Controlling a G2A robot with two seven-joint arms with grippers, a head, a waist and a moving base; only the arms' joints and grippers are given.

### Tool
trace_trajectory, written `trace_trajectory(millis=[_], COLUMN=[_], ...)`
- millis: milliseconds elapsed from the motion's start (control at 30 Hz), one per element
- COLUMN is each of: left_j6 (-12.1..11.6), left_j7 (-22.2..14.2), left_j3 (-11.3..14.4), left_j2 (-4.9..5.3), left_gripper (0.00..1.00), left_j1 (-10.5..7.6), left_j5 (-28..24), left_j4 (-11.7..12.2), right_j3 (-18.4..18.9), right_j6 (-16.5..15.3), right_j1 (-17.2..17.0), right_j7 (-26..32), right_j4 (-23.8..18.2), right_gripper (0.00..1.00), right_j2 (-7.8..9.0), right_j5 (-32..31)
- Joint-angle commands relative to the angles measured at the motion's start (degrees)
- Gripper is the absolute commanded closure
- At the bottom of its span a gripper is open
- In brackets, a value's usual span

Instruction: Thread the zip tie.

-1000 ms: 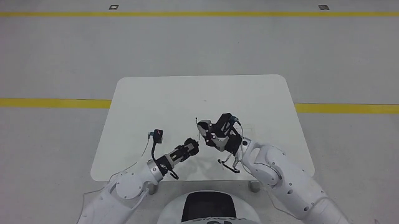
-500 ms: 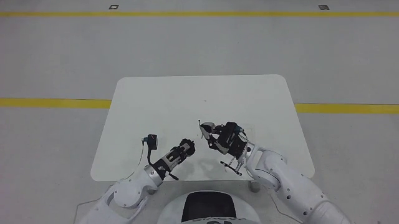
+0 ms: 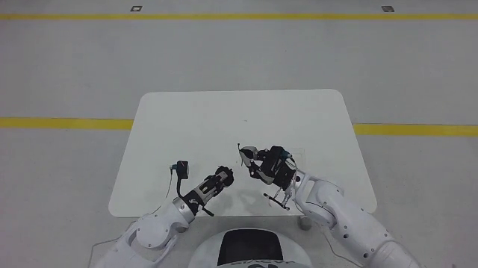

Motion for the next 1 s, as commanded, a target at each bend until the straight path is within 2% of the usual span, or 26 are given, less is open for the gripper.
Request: trace_trajectory(millis=[0,600,667,733,867,967], left_j6=[0.00,0.24,0.19,-0.05,-0.89,-1.84], left_j7=[0.00,0.35,1.39,4.20,9.89,13.47], left_j3=[0.00,0.06,0.64,1.25,2.64,3.28], left_j2=[0.00,-0.04,-0.21,-0.37,-0.68,-0.82], left_gripper=[1.00,1.00,1.00,1.00,1.00,1.00], left_j1=[0.00,-0.09,-0.15,0.66,3.33,5.36], left_j5=[0.00,-0.01,-0.05,1.44,3.35,4.47], left_j4=[0.00,0.06,-0.10,-0.23,-1.21,-1.91], right_j3=[0.00,0.00,-0.26,-0.80,-2.01,-2.81], right_j6=[0.00,0.05,0.41,0.69,0.89,2.39], right_j1=[0.00,0.02,-0.14,-0.60,-1.32,-1.76], right_j7=[0.00,-0.18,-2.57,-6.16,-12.16,-17.02], right_j4=[0.00,-0.11,0.05,0.76,3.23,5.19], right_gripper=[1.00,1.00,1.00,1.00,1.00,1.00], right_j2=[0.00,-0.02,-0.16,-0.33,-0.71,-1.08], right_j5=[0.00,0.00,-1.32,-2.94,-4.76,-6.33])
